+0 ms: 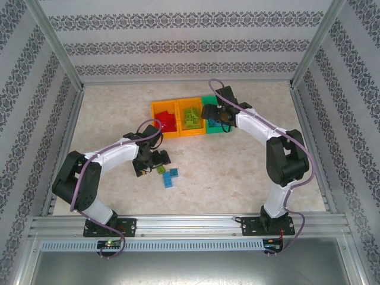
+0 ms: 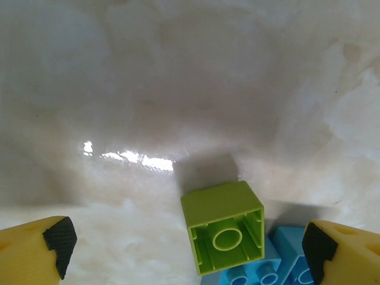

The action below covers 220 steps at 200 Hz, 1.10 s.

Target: Sort the legos into containers by color

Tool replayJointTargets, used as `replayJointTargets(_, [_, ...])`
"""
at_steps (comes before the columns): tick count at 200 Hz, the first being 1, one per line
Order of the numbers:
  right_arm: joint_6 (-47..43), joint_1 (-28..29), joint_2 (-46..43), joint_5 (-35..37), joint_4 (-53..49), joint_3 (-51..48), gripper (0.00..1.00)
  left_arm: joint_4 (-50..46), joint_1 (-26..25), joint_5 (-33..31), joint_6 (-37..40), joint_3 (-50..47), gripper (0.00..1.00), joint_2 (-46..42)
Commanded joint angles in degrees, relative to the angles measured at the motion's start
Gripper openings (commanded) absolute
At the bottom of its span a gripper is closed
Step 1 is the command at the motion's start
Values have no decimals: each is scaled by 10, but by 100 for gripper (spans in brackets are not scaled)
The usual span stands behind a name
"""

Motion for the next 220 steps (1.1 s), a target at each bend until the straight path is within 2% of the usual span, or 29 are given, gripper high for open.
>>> replayJointTargets(1, [7,2,-23,15,16,-23,87,-14,-7,8,-30,13,98,22])
replayJointTargets(77, [17,-7,-34,24,30,-67,89,7,-8,15,-42,27,83,63])
replayJointTargets(147, [11,-12,-55,27,36,-96,89,20,-8,17,-24,72,47,106])
replayJointTargets(193, [6,-12,-87,33,36,-119,89,17,-8,11,-4,95,32,119])
replayJointTargets(220, [4,-11,-111,31,42,-143,89,-1,-8,-13,18,117,31,107])
